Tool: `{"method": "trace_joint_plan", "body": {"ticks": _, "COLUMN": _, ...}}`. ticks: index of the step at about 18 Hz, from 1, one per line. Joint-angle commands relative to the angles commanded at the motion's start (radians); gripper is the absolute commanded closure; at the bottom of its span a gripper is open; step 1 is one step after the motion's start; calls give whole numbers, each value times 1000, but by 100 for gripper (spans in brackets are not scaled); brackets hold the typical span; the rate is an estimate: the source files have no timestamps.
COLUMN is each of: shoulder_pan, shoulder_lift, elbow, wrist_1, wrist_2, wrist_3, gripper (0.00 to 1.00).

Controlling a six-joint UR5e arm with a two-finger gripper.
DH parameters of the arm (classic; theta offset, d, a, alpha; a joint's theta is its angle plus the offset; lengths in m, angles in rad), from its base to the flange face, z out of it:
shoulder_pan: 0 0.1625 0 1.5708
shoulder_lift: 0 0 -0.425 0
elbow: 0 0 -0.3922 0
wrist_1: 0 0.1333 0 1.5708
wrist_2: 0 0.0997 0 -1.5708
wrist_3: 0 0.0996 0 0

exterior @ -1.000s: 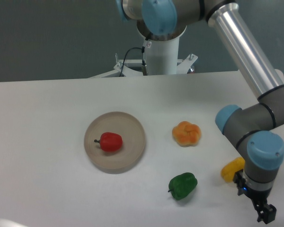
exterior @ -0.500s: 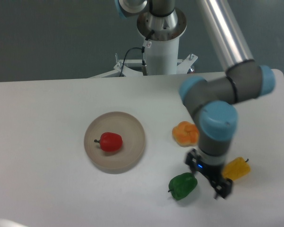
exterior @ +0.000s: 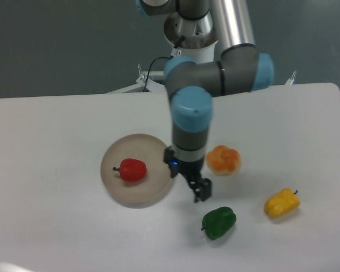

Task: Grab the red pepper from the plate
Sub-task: 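Move the gripper from beside the yellow pepper over the red pepper on the plate, then lower the gripper onto the red pepper and close it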

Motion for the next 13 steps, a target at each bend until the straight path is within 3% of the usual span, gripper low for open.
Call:
{"method": "trace_joint_plan", "body": {"ticks": 2, "shoulder_pan": -14, "shoulder_lift": 11, "elbow": -39, "wrist_1": -2, "wrist_2": 0, "wrist_3": 83, "gripper": 0}}
{"method": "trace_joint_plan", "body": {"ticks": 8, "shoulder_pan": -83, "shoulder_lift": 14, "elbow": -82, "wrist_1": 20, "wrist_2": 3, "wrist_3": 76, "gripper": 0}}
{"method": "trace_joint_plan", "body": {"ticks": 13, "shoulder_pan": -103, "shoulder_lift": 11, "elbow": -144, "wrist_1": 87, "wrist_2": 23, "wrist_3": 70, "gripper": 0}}
